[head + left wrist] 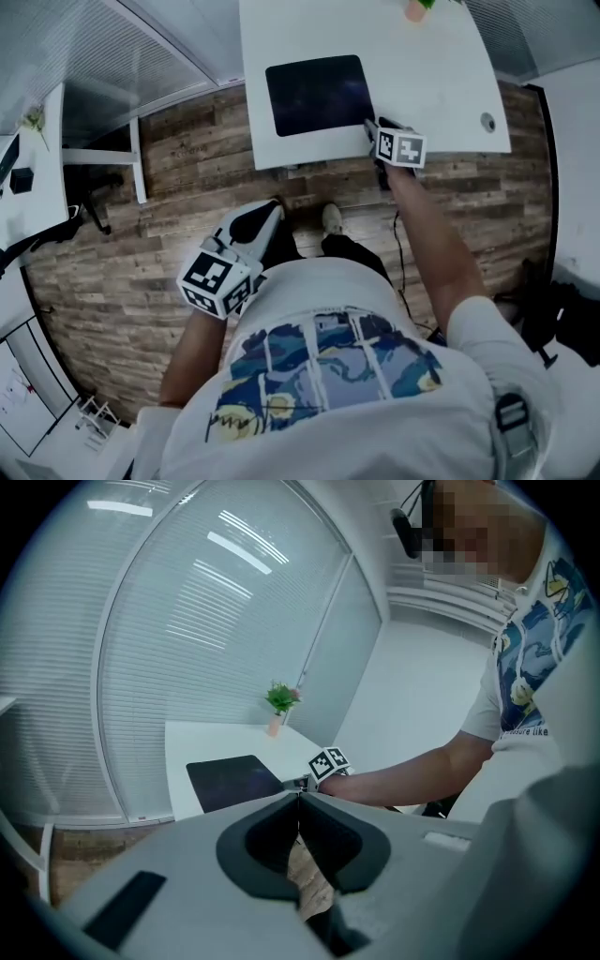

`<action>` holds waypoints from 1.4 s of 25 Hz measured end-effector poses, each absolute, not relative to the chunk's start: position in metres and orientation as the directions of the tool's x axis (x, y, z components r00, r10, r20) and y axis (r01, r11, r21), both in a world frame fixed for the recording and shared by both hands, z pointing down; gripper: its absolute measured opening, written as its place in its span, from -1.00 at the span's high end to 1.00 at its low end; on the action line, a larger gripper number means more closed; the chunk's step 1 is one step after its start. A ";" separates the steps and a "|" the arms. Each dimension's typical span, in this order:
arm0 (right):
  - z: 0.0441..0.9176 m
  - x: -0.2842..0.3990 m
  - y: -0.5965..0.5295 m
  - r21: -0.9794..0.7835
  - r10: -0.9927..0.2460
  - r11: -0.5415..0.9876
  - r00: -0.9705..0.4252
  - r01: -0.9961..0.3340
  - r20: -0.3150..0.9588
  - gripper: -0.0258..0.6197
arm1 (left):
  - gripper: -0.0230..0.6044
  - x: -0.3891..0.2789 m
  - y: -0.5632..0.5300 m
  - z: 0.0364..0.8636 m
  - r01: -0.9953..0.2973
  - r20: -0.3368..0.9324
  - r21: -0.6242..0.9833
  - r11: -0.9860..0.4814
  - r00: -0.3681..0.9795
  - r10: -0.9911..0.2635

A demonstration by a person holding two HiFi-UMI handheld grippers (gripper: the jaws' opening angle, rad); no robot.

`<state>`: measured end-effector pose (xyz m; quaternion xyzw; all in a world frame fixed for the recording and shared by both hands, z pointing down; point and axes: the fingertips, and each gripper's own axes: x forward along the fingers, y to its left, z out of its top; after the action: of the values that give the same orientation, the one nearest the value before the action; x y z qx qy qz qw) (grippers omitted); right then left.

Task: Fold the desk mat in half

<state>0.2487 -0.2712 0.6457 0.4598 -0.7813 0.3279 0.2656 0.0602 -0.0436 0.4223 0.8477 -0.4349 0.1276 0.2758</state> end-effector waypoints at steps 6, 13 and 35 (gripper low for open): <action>0.660 0.248 -0.282 -0.159 -0.547 0.272 -0.288 -0.949 0.786 0.57 | 0.92 0.019 -0.067 0.424 -0.779 0.458 0.370 -0.506 0.627 -0.630; 0.661 0.237 -0.281 -0.006 -0.573 0.249 -0.152 -0.968 0.806 0.74 | 0.92 -0.005 -0.082 0.433 -0.743 0.446 0.393 -0.542 0.669 -0.595; 0.616 0.202 -0.275 0.087 -0.717 0.229 -0.108 -0.969 0.689 0.86 | 0.92 -0.071 -0.088 0.438 -0.680 0.403 0.420 -0.601 0.733 -0.548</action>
<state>0.2019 -0.2749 0.6155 0.5879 -0.7171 0.1992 0.3170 -0.0709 -0.0885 0.4384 0.8871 -0.3459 0.1171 0.2824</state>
